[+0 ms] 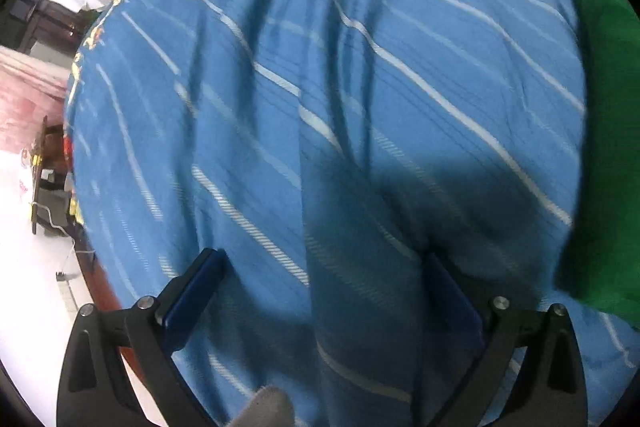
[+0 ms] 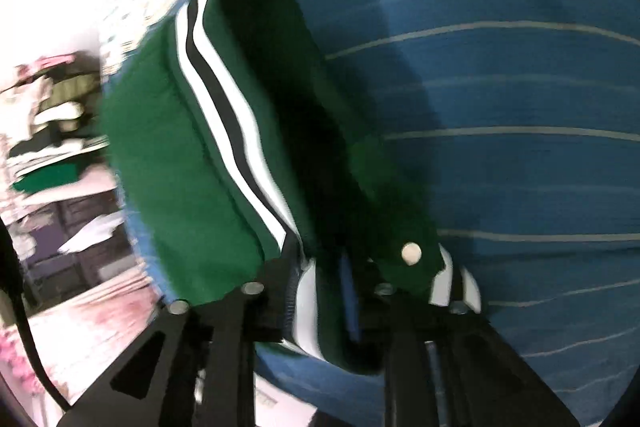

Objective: Fold large clothes

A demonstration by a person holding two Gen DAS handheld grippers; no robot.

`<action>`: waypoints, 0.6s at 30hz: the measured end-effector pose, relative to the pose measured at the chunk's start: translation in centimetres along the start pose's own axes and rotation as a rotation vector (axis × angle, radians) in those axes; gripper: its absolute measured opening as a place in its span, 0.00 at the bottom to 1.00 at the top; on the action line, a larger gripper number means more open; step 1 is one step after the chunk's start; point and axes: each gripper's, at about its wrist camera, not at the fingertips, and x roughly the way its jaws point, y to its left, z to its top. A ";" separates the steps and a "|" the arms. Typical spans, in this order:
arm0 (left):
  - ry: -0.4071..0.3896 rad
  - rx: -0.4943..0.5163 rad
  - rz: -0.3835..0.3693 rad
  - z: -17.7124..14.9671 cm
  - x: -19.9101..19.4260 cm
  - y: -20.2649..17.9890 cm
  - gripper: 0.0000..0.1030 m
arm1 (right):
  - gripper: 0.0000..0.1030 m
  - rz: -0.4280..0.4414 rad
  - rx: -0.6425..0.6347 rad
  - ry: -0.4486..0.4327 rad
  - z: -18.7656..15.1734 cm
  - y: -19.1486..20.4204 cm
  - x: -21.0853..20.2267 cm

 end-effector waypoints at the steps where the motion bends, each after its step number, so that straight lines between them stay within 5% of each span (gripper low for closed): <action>1: -0.016 -0.005 0.003 0.3 -0.7 0.3 1.00 | 0.32 0.018 -0.016 -0.013 -0.8 0.3 -1.1; 5: -0.109 -0.005 0.023 0.7 -5.2 0.9 1.00 | 0.54 0.075 -0.014 -0.033 -3.7 -0.3 -3.4; 9: -0.170 0.007 0.001 1.1 -9.0 -0.4 1.00 | 0.57 0.150 0.003 0.066 -4.8 -1.5 -0.7; 10: -0.182 0.017 -0.002 1.2 -9.6 -0.9 1.00 | 0.53 0.161 -0.001 0.075 -4.3 -1.7 -0.2; 11: -0.199 0.029 -0.005 1.3 -10.3 -1.5 1.00 | 0.38 0.157 0.001 0.061 -4.3 -1.5 0.6; 12: -0.214 0.041 -0.014 1.6 -11.0 -2.0 1.00 | 0.03 0.173 0.006 0.044 -4.4 -1.3 0.9; 18: -0.252 0.080 -0.142 3.0 -14.2 -5.1 1.00 | 0.02 0.174 0.101 -0.133 -8.1 -0.1 -4.5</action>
